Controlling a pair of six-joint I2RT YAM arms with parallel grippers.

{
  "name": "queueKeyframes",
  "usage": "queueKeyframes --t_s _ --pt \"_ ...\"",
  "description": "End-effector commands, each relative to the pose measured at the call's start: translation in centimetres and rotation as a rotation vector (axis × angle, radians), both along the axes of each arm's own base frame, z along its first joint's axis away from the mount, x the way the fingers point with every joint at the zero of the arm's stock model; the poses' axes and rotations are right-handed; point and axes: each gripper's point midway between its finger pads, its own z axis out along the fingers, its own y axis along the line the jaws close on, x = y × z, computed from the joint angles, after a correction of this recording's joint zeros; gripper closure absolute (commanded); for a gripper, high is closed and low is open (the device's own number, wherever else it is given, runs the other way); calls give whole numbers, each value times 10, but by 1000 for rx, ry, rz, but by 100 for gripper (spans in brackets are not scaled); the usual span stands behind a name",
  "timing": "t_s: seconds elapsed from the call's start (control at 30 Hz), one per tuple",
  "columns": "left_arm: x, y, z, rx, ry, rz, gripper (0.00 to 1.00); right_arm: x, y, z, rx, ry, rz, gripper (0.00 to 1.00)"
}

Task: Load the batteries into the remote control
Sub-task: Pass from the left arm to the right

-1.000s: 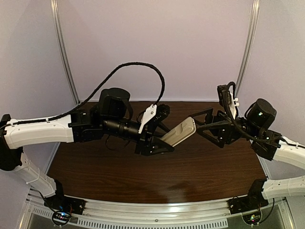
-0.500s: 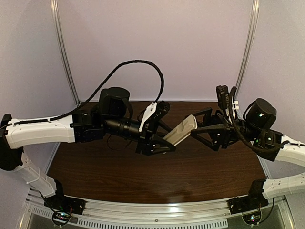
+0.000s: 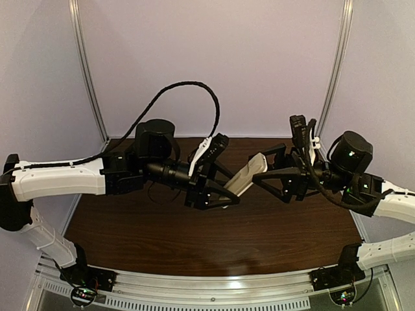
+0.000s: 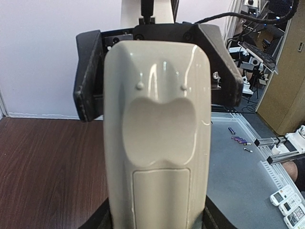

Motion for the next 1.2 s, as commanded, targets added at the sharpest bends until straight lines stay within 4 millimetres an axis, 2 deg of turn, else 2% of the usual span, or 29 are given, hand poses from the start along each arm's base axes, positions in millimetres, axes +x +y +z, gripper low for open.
queueKeyframes --t_s 0.0,0.2,0.5,0.63,0.77,0.93,1.07,1.17 --pt "-4 -4 7 -44 9 -51 66 -2 3 12 15 -37 1 28" --pt "-5 -6 5 -46 30 -61 66 -1 3 14 13 -48 -10 37" --pt "-2 -5 8 -61 33 -57 66 1 5 11 6 -34 -11 60" --pt "0 -5 6 -59 28 -45 62 0 6 12 7 -30 -4 70" --pt "3 -3 4 -48 13 -21 42 1 6 10 -6 -22 -12 77" --pt "9 9 4 -31 -31 32 5 12 4 -1 -59 -5 -75 84" --pt "16 25 9 -37 -49 84 2 17 2 -8 -93 19 -98 86" --pt "27 36 12 -29 -64 154 3 28 3 -22 -161 50 -139 87"
